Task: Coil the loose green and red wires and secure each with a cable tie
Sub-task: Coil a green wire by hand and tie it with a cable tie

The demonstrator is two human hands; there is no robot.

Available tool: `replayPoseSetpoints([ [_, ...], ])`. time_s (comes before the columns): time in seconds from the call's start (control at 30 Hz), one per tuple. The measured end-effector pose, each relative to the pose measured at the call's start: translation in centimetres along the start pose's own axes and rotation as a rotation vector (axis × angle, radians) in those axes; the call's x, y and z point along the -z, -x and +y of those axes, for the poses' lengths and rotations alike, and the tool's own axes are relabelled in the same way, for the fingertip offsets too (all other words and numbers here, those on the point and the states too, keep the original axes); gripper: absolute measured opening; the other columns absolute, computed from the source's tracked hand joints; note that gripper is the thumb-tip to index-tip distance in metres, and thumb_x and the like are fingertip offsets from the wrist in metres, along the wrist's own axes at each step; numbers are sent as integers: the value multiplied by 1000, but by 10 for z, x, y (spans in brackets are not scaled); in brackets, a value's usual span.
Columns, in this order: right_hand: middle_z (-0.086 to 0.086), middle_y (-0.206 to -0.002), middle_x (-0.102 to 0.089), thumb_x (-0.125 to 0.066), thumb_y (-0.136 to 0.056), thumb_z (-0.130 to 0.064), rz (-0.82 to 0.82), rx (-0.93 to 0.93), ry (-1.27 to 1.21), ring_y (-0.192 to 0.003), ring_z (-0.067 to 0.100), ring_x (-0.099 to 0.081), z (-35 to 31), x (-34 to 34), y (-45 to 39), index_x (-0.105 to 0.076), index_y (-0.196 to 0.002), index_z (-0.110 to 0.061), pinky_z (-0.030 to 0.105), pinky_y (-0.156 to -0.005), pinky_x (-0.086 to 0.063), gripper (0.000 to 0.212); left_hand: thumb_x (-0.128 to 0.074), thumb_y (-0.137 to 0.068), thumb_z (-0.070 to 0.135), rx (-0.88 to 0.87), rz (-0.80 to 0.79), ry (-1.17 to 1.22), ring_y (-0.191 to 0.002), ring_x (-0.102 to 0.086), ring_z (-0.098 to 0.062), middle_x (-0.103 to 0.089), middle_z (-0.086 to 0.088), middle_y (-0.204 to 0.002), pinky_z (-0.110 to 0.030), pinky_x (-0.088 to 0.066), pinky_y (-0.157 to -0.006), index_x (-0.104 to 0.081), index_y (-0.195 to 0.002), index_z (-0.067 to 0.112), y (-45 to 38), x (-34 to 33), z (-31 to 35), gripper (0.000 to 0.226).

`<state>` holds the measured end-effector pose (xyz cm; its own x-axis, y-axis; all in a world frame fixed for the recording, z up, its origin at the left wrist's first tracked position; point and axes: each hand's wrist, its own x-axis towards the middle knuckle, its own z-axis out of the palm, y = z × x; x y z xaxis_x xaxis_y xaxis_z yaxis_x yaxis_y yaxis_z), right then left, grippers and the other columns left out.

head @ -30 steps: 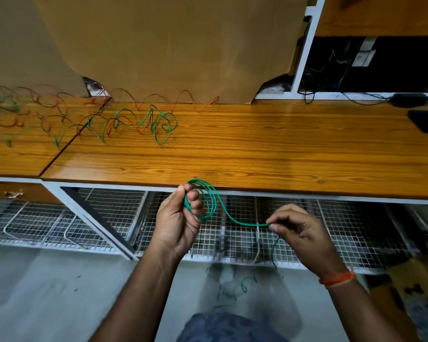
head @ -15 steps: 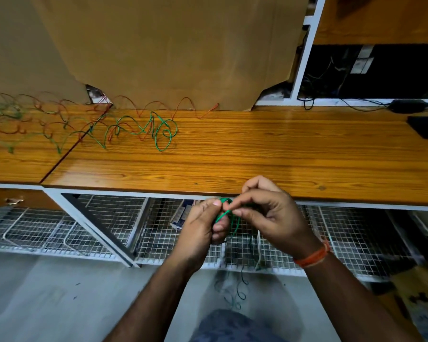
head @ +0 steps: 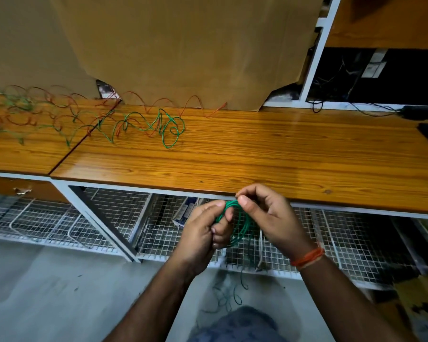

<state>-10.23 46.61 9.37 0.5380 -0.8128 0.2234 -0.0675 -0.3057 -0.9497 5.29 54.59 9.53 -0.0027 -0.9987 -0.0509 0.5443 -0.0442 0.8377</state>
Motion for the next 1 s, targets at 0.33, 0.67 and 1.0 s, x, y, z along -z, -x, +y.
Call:
replayPoseSetpoints([
  [0.33, -6, -66, -44, -47, -103, -48, 11, -303, -396, -67, 13, -38, -2, -17, 13, -50, -78, -16, 31, -66, -33, 41, -46, -97, 24, -21, 9, 57, -43, -20, -8, -27, 6, -51, -26, -14, -48, -55, -80, 11, 3, -3, -8, 23],
  [0.67, -13, -66, -44, -42, -102, -43, 45, -158, -330, -65, 5, -41, -14, -27, 16, -60, -67, -34, 24, -69, -37, 40, -20, -105, 40, 224, -250, 549, -45, -42, -8, -46, 6, -50, -27, -20, -52, -66, -97, 1, 7, 10, -6, 61],
  [1.0, -7, -68, -48, -42, -103, -38, 57, -92, -243, -68, 9, -44, -4, -25, 23, -55, -80, -11, 22, -68, -39, 38, -51, -99, 24, 235, -66, 505, -44, -18, -4, -36, 12, -47, -18, -17, -46, -64, -82, 13, 10, 0, -1, 24],
])
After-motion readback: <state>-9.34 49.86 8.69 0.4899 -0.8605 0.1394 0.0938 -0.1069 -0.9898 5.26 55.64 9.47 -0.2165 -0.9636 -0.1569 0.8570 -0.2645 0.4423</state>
